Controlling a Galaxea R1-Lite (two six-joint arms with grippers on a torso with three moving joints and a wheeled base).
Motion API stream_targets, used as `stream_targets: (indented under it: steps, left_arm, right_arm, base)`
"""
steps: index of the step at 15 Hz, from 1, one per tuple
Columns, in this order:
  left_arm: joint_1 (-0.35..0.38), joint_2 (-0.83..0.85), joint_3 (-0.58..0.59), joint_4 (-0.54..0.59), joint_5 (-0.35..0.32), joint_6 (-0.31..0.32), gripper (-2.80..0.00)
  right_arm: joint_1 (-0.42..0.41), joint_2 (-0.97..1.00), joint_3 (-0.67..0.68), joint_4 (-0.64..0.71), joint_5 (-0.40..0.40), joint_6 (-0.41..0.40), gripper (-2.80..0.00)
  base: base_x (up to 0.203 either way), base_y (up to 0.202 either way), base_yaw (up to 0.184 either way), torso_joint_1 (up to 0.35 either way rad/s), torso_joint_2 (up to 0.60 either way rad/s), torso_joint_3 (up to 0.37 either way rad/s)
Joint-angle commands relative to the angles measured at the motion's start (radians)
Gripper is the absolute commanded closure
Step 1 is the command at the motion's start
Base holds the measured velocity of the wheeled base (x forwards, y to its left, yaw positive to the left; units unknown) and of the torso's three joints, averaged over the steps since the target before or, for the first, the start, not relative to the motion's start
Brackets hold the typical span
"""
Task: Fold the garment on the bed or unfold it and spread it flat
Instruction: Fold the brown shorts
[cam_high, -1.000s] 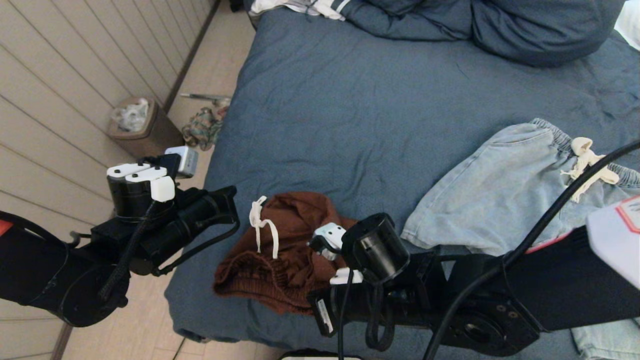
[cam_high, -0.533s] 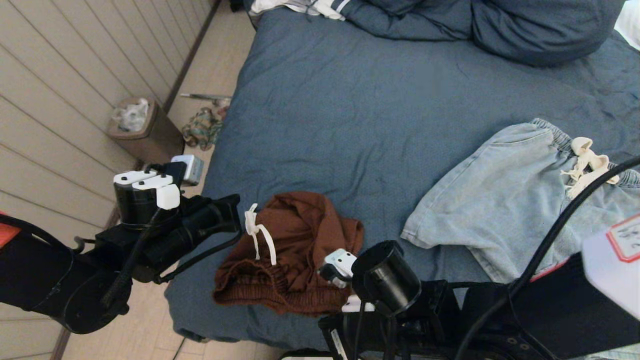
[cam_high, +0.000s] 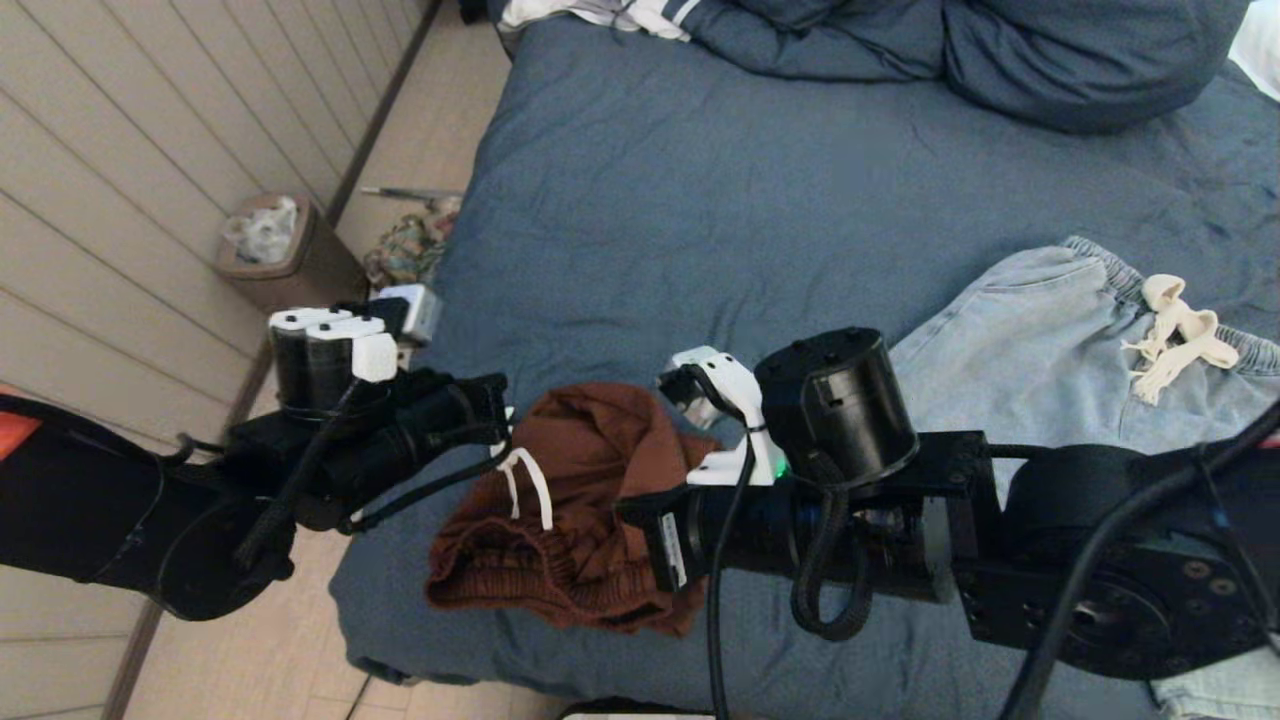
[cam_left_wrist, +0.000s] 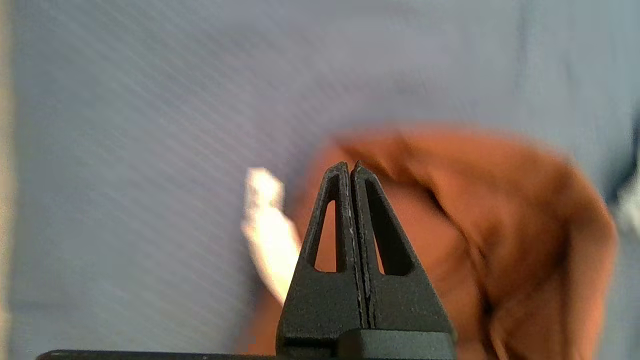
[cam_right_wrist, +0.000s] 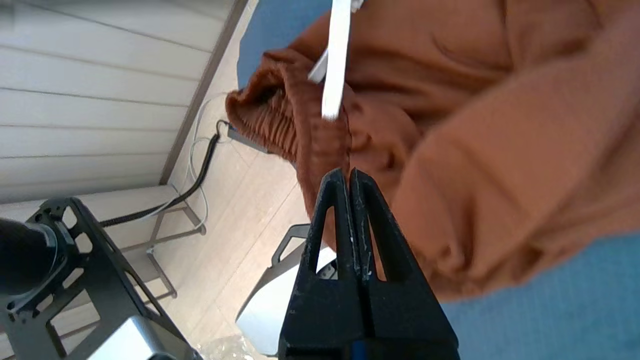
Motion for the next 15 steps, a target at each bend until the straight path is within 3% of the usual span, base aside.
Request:
stream_targets:
  steps: [1,4,7,10,15]
  left_arm:
    - [-0.057,0.083,-0.005,0.001,0.003,-0.003,0.0]
    - [-0.119,0.231,0.002,-0.062,0.013,-0.006,0.0]
    - [-0.164,0.347,0.0,-0.179,0.075,-0.003,0.0]
    - [-0.177,0.339,0.042,-0.201,0.079,-0.004,0.0]
    - [-0.22,0.284,0.122,-0.268,0.099,-0.004,0.0]
  right_arm:
    - [0.002,0.088,-0.077,0.003,0.002,0.003,0.0]
    - [0.001,0.201,-0.128,0.004,0.001,0.003,0.0]
    - [-0.005,0.304,-0.167,0.0,0.001,0.003,0.0]
    - [-0.042,0.332,-0.153,-0.001,-0.003,-0.002,0.0]
    - [-0.181,0.295,0.005,-0.011,-0.001,-0.014,0.0]
  base:
    - [0.0,0.0,0.0,0.0,0.0,0.0]
    - [0.0,0.0,0.0,0.0,0.0,0.0]
    - [0.0,0.0,0.0,0.0,0.0,0.0]
    - [0.0,0.0,0.0,0.0,0.0,0.0]
    - [0.0,0.0,0.0,0.0,0.0,0.0]
